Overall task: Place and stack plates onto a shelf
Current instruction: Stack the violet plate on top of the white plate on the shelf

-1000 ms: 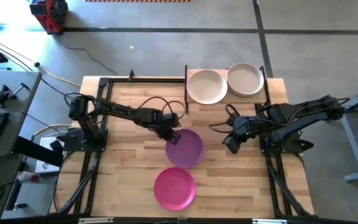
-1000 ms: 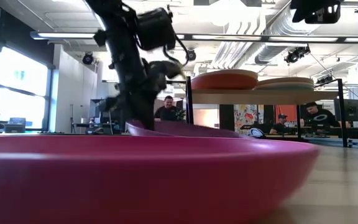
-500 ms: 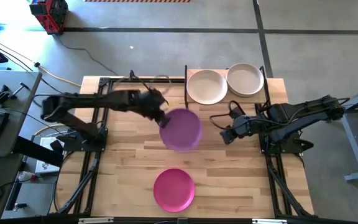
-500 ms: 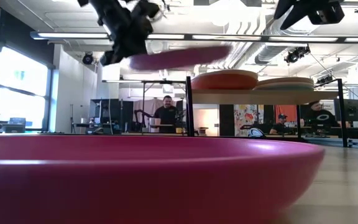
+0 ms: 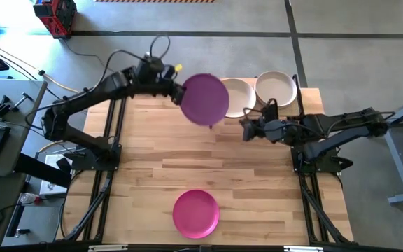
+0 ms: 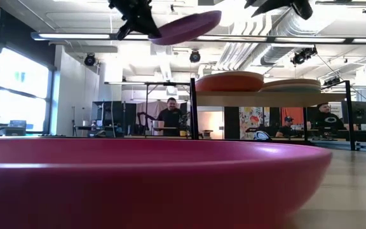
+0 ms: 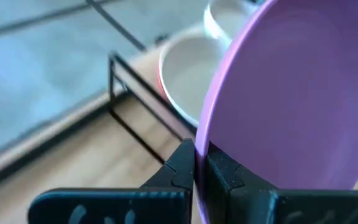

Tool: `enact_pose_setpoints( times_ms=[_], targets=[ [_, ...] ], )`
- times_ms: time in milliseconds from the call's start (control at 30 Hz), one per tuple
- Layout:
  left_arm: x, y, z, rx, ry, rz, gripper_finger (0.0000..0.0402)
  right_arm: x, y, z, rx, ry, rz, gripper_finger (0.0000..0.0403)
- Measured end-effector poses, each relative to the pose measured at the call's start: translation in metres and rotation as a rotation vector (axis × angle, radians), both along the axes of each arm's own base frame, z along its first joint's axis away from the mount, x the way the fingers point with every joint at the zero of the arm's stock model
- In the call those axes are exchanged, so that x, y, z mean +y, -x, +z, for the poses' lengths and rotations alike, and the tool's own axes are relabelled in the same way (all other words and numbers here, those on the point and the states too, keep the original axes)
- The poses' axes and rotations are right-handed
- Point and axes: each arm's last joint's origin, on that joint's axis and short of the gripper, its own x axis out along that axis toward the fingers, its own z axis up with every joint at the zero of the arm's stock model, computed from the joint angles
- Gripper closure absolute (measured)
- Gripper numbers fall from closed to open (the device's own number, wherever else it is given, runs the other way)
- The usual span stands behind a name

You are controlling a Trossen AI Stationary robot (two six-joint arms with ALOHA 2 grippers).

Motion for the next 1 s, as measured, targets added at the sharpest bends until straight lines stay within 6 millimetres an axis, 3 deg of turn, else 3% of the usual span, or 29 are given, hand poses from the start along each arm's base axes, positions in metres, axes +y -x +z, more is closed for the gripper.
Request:
enact_pose_setpoints(
  times_ms=[267,467,633,1000],
  targets=[
    [0.039,-0.014,0.026,-0.017,-0.103,0.031,0.0396,-0.027,-0.006,0.016,-0.061,0.236,-0.221,0.0313],
    [0.064,-0.034,0.03,-0.009,-0.129,0.04,0.0395,-0.048,-0.009,0.031,-0.001,0.458,-0.294,0.0313],
    [0.082,-0.054,0.016,0.006,-0.081,0.058,0.0395,-0.065,-0.007,0.041,0.005,0.536,-0.416,0.0313],
    [0.105,-0.096,-0.044,0.016,0.167,0.025,0.0394,-0.081,-0.004,0.042,-0.009,0.518,-0.485,0.0313]
  ],
)
